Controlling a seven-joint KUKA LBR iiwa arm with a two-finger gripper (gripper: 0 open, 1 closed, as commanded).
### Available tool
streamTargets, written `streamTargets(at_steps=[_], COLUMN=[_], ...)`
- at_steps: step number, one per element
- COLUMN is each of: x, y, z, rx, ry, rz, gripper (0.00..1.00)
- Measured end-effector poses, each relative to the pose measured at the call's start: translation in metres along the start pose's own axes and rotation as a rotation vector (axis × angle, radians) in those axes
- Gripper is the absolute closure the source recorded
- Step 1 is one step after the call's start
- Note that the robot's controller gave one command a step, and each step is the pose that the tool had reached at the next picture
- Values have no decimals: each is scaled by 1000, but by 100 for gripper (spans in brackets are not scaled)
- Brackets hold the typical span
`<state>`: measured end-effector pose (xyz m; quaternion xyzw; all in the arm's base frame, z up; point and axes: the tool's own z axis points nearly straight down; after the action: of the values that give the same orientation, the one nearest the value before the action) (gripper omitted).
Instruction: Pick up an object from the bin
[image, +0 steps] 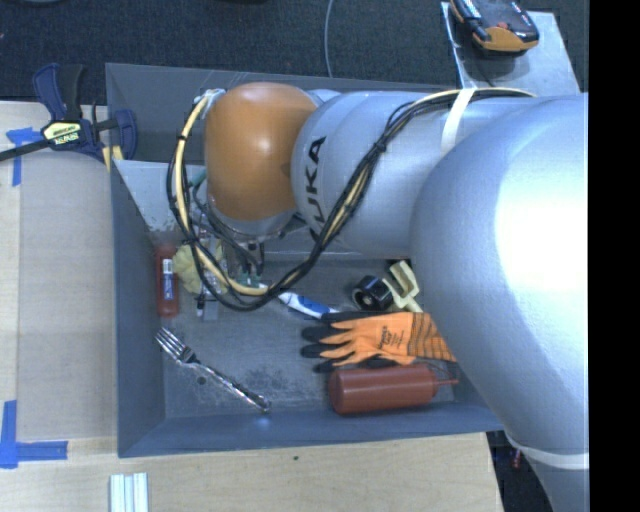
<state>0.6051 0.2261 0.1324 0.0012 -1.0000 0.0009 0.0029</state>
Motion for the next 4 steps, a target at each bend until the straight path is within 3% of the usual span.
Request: streamTargets(at_steps=[1,2,3,4], x=[-2,22,23,18], y=[-1,-63,-94,-93], z=[-5,18,24,58], rx=[-2,-4,-3,-5], ry=[-8,-12,-12,-20], rz=[2,-58,6,-29], gripper=[0,0,0,100])
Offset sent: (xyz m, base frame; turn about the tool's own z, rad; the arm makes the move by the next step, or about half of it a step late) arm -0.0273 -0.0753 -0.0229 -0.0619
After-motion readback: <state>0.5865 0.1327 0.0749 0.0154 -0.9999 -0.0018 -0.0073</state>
